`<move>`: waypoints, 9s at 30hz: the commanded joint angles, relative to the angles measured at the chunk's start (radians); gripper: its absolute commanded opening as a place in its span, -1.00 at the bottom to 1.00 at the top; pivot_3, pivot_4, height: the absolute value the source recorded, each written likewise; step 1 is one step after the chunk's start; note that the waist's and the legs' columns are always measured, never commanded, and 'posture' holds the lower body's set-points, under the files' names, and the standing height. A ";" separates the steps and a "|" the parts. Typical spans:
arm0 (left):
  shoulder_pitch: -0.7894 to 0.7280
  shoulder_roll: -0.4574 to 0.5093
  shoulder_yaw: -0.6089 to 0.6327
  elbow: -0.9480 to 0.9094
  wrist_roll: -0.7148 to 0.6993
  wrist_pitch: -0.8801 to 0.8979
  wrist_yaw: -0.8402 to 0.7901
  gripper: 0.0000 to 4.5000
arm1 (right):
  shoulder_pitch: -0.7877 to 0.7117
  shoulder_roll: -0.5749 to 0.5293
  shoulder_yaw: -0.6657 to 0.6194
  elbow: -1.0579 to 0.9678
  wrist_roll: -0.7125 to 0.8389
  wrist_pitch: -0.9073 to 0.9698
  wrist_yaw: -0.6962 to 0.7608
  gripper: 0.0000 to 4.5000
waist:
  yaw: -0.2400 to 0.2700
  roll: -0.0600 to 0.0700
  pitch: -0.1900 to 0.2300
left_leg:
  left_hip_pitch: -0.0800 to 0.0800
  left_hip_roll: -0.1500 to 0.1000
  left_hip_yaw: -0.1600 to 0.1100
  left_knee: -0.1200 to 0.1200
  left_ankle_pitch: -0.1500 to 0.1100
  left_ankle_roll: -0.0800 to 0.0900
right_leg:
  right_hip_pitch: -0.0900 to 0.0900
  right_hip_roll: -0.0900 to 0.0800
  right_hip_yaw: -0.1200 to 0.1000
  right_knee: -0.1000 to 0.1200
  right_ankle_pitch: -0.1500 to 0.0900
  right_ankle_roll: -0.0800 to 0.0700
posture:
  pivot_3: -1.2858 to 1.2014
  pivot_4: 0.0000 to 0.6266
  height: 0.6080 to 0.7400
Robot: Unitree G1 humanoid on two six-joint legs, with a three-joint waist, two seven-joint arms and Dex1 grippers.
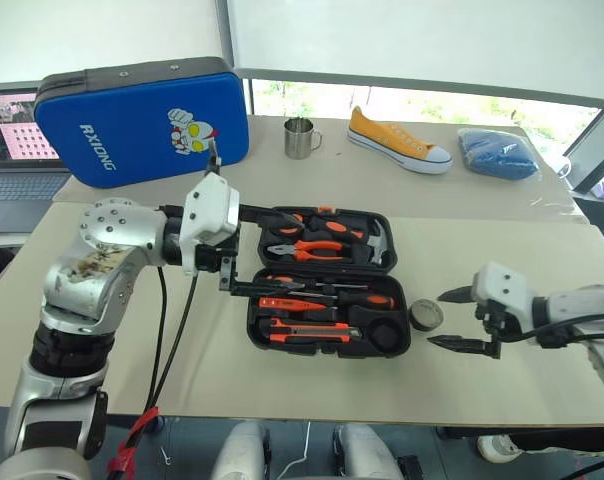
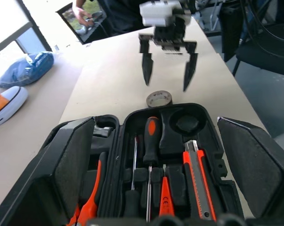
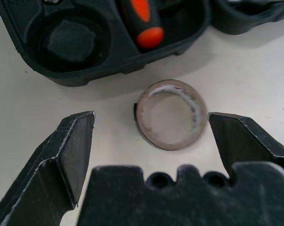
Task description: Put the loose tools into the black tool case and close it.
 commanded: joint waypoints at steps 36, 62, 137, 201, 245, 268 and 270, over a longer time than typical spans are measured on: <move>0.026 0.087 -0.013 -0.074 -0.015 -0.025 0.044 1.00 | -0.223 0.076 0.176 -0.334 0.105 0.192 0.006 -0.97 | -0.007 0.001 0.002 | 0.000 0.001 0.000 -0.001 0.000 0.000 | -0.001 0.000 0.000 0.000 0.000 0.000 | 0.03 -0.52 0.98; 0.017 0.087 -0.042 -0.050 0.007 -0.041 0.049 1.00 | -0.211 0.025 0.152 -0.373 0.135 0.319 0.063 0.95 | -0.001 0.001 0.002 | 0.000 0.001 -0.001 -0.001 0.000 0.000 | -0.001 0.000 -0.001 0.000 0.000 -0.001 | 0.03 -0.52 0.98; 0.227 0.147 0.102 0.144 0.071 0.506 0.258 0.68 | -0.083 0.103 -0.159 -0.097 0.139 0.370 -0.146 0.32 | -0.002 0.000 0.003 | -0.008 0.002 0.005 0.000 0.000 0.000 | -0.014 0.001 0.001 0.006 0.000 -0.002 | 0.03 -0.52 0.98; 0.247 -0.239 -0.059 0.110 0.338 -0.254 0.535 -0.99 | -0.145 0.489 -0.037 -0.152 -0.068 0.115 -0.548 -1.00 | -0.011 0.001 0.001 | -0.016 0.000 0.001 -0.002 0.003 -0.004 | -0.021 -0.002 0.000 0.006 0.003 -0.002 | 0.03 -0.52 0.98; 0.394 0.208 0.036 0.337 0.268 -0.340 0.181 -0.01 | 0.704 -0.021 -0.161 -0.457 0.126 -0.398 -0.126 -0.78 | 0.003 -0.003 0.000 | 0.022 0.006 0.011 -0.017 0.003 -0.004 | 0.010 -0.001 0.000 0.000 -0.009 -0.003 | 0.03 -0.52 0.98; 0.042 0.020 -0.266 0.511 0.432 -0.580 -0.169 -0.99 | 0.188 0.179 0.015 -0.253 -0.121 -0.190 -0.296 -1.00 | -0.014 -0.006 0.001 | 0.006 0.002 0.012 -0.011 0.003 -0.004 | -0.002 0.000 0.000 0.002 -0.004 -0.005 | 0.03 -0.52 0.98; 0.066 0.037 -0.252 0.477 0.425 -0.563 -0.170 -0.99 | 0.194 0.187 0.008 -0.246 -0.130 -0.195 -0.305 -1.00 | -0.012 -0.006 0.001 | 0.006 0.002 0.012 -0.011 0.003 -0.004 | -0.002 0.000 0.000 0.003 -0.004 -0.005 | 0.03 -0.52 0.98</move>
